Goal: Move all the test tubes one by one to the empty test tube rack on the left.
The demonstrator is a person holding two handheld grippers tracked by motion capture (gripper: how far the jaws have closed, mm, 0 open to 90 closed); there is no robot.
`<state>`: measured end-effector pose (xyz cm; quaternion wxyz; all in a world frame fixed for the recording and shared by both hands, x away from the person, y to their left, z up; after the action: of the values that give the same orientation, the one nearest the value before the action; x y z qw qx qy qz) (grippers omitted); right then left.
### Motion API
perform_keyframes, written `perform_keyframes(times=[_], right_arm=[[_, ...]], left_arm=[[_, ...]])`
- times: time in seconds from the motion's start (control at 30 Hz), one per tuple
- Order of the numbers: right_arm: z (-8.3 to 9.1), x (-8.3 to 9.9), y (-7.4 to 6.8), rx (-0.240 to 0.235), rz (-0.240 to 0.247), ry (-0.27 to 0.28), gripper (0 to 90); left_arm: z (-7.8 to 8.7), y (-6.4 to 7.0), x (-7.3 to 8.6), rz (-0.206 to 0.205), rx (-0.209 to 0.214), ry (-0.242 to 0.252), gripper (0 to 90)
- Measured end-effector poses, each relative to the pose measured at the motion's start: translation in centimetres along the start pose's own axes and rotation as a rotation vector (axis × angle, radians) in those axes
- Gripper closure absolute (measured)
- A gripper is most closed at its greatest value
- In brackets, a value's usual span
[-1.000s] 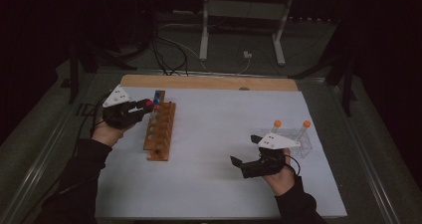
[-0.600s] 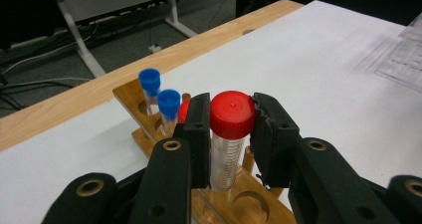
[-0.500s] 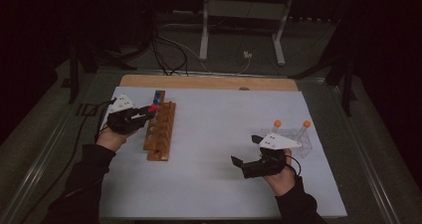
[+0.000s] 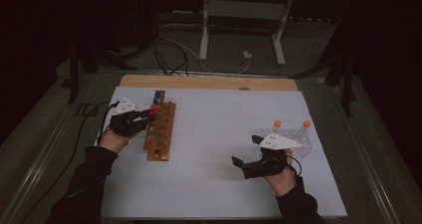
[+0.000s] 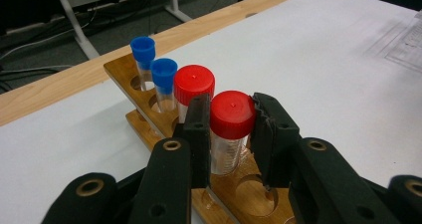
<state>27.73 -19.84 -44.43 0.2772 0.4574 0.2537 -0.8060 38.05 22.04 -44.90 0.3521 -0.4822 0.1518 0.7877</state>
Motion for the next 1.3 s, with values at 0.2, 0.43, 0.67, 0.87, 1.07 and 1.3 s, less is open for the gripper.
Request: perform_keyframes(times=[0.2, 0.43, 0.67, 0.87, 1.07, 1.3], right_arm=[[0.4, -0.3, 0.1, 0.006, 0.000, 0.017, 0.0], [2.1, -1.2, 1.6, 0.059, -0.014, 0.067, 0.0], [4.5, -1.7, 3.9, 0.166, -0.041, 0.091, 0.7], [5.3, -1.2, 6.0, 0.285, -0.084, 0.080, 8.2], [4.4, 0.2, 8.0, 0.356, -0.106, 0.030, 25.1], [3.0, 1.1, 9.6, 0.387, -0.142, -0.026, 44.4]], left_arm=[[0.3, 0.0, 0.0, 0.010, 0.015, 0.014, 61.3], [1.7, 1.7, -0.9, -0.001, 0.059, 0.073, 31.4], [2.9, 4.0, -1.6, 0.004, 0.159, 0.116, 6.1], [3.4, 5.4, -1.4, -0.008, 0.186, 0.134, 2.0], [3.6, 5.9, -1.2, -0.017, 0.200, 0.133, 2.0], [3.7, 6.2, -1.1, -0.032, 0.210, 0.128, 2.0]])
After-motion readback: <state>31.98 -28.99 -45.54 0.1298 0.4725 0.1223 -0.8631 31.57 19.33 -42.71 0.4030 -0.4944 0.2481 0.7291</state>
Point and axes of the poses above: each handheld gripper's, and its own axes: z roughly backward along the jaws, x roughly out of its underside, y roughly to its right, the point moved 1 cm from there along -z, roughly forward along the jaws, and after that the axes turned 6 degrees about -z, right-handed, at the moved point
